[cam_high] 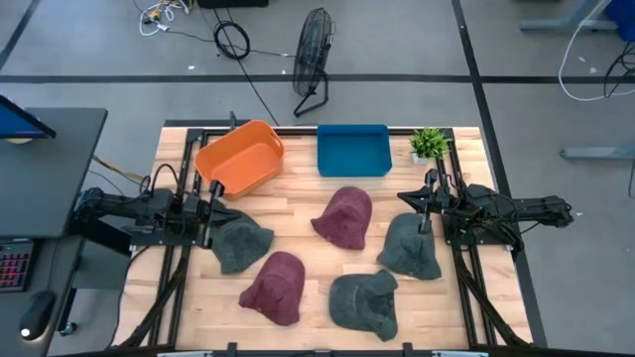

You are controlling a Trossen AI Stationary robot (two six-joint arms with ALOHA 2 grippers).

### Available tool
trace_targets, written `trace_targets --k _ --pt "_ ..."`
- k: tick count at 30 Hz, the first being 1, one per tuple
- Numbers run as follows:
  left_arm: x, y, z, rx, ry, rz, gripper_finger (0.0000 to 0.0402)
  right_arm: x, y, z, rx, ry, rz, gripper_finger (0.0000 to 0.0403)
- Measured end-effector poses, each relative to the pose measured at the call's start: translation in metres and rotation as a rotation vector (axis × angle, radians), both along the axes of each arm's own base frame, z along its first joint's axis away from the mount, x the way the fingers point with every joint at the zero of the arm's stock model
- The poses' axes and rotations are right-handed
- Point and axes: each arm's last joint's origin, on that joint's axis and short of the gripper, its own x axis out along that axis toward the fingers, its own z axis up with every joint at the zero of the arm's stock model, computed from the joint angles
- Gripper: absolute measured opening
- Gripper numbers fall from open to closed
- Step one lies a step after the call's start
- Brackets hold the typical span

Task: Pick & Place hat

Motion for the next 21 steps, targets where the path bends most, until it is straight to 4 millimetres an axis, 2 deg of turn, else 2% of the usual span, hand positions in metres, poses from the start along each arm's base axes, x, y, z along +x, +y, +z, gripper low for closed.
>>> trace_targets --k 10,13,18,21 --pt "0.0 0.0 0.0 0.0 0.0 0.0 0.0003 0.0 0.0001 0.0 0.035 -0.007 0.006 0.0013" --pt "-0.0001 0.0 0.0005 -0.013 -0.005 -0.003 0.0003 0.0 0.0003 0.0 0.14 -0.027 0.017 0.0013" --pt "-0.0001 0.0 0.0007 -0.143 0.005 -0.035 0.0003 0.0 0.0003 0.0 0.397 -0.075 0.033 0.0013" --pt "-0.0004 0.0 0.0015 -0.178 -0.002 -0.044 0.0003 -0.0001 -0.0003 0.0002 0.449 -0.092 0.016 0.0013"
